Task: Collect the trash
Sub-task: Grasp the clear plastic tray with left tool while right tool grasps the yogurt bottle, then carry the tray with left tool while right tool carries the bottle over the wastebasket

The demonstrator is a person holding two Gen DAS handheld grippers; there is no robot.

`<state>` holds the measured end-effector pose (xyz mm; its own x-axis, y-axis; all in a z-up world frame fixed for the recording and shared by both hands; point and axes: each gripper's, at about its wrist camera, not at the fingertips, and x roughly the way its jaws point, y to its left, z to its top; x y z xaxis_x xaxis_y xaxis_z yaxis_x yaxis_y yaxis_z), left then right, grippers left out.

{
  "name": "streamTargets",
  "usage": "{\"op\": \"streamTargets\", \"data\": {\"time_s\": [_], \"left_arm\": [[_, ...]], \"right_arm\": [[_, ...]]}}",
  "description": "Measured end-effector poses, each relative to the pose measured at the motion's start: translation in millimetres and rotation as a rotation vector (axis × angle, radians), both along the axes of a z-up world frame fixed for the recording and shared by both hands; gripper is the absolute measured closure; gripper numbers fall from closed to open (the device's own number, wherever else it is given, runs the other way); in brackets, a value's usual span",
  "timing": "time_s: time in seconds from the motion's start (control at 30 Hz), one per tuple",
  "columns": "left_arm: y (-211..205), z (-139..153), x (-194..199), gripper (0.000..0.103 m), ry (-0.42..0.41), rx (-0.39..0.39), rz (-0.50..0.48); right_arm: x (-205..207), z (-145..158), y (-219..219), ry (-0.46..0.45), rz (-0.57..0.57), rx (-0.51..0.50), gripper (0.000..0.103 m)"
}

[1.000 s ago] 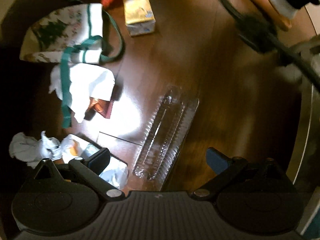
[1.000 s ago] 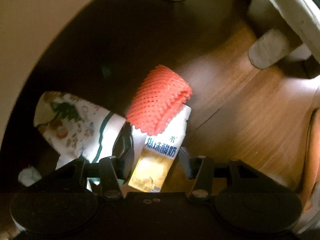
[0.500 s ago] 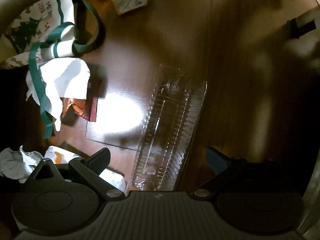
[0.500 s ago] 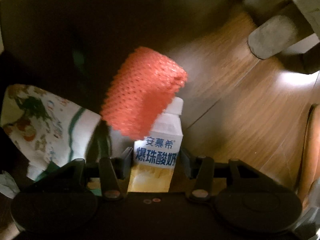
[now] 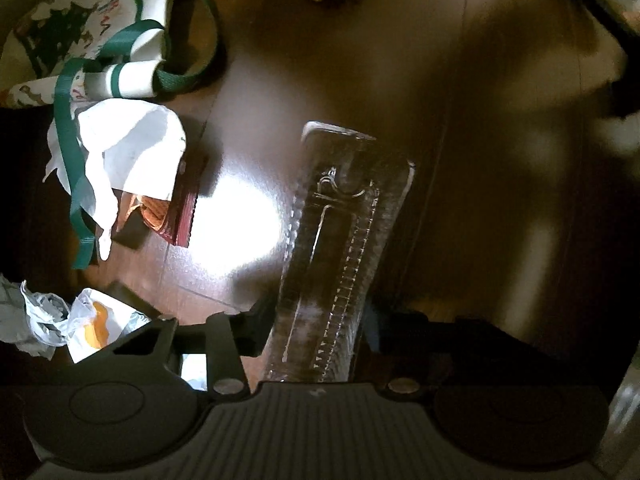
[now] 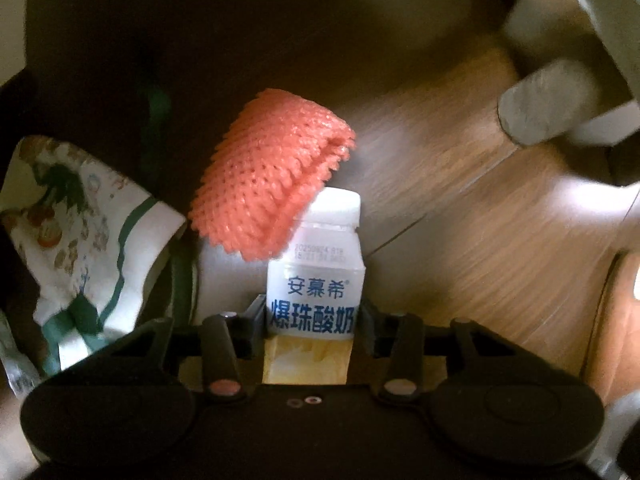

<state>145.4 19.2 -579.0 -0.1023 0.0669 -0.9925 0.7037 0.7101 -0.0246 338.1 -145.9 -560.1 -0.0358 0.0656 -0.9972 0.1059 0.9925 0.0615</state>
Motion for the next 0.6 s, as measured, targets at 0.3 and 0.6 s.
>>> {"op": "streamTargets", "data": {"time_s": [0.3,0.6], "left_arm": [[12.9,27.8,36.6,0.062,0.019,-0.059,0.221],[10.3,110.5,70.4,0.062,-0.020,-0.159,0.368]], "right_arm": [[-22.4,55.1,-10.3,-0.090,0.105,0.024,0.060],[-34.6,161.0,-30.5,-0.178,0.261,0.047,0.060]]}}
